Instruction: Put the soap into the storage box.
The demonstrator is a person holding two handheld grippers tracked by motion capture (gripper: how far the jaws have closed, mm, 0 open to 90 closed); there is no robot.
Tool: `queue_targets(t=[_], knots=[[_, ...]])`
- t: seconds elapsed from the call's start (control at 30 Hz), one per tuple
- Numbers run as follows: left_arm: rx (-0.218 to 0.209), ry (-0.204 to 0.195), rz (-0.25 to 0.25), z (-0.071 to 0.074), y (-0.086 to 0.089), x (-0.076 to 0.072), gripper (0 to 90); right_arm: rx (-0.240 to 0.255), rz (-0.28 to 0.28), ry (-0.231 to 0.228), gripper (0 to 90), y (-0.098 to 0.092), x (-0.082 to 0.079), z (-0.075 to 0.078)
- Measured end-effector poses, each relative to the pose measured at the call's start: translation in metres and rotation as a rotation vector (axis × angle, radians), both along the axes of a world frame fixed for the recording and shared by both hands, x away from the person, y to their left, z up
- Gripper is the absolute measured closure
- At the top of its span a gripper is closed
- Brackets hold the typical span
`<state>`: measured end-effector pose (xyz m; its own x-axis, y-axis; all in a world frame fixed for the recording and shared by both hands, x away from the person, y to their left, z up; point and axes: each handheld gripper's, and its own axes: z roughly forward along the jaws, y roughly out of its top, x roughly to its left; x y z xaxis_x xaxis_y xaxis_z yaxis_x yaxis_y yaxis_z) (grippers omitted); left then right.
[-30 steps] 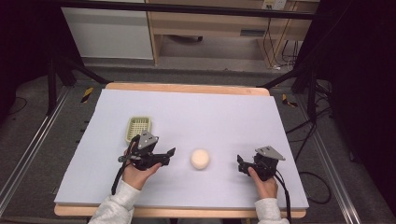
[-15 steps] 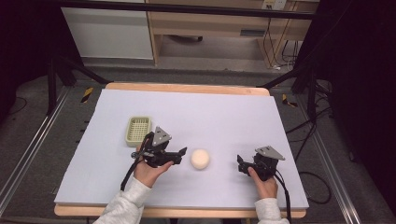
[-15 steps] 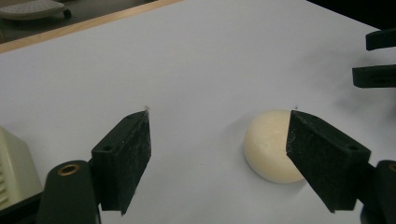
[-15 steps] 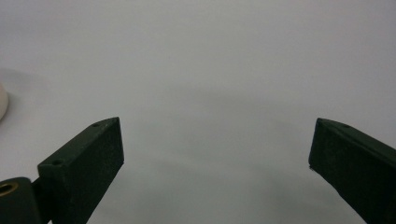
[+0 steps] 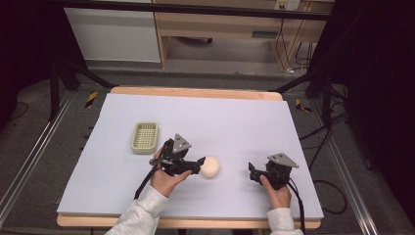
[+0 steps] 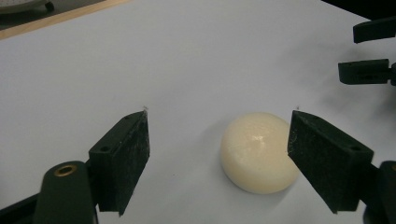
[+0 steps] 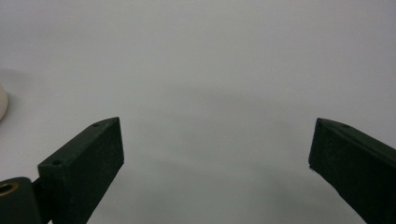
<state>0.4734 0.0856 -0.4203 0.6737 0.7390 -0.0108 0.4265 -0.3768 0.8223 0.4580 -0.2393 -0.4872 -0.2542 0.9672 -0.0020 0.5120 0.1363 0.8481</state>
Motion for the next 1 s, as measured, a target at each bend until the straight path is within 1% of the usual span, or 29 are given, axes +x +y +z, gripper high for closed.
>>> queue_targets(t=[0.2,0.3,0.33,0.43,0.57,0.83,1.0], knots=[[0.008,0.015,-0.006,-0.004,-0.006,0.002,19.9,0.001,0.001,0.003,3.7,0.000,0.000,0.000],[-0.005,0.021,-0.017,-0.005,-0.014,0.001,19.0,0.001,0.002,0.003,3.7,0.000,0.000,0.000],[-0.005,0.021,-0.017,-0.005,-0.014,0.001,18.5,0.001,0.001,0.004,3.7,0.000,0.000,0.000],[0.009,0.024,-0.032,-0.008,-0.020,0.000,17.8,0.000,0.001,0.002,3.7,0.000,0.000,0.000],[0.012,0.030,-0.041,-0.011,-0.027,-0.001,17.0,0.001,0.001,0.003,3.7,0.000,0.000,0.000],[0.024,0.037,-0.050,-0.015,-0.032,0.000,15.6,0.001,0.000,0.000,3.7,0.000,0.000,0.000],[0.021,0.038,-0.053,-0.016,-0.035,0.000,14.6,0.001,0.000,0.000,3.7,0.000,0.000,0.000]])
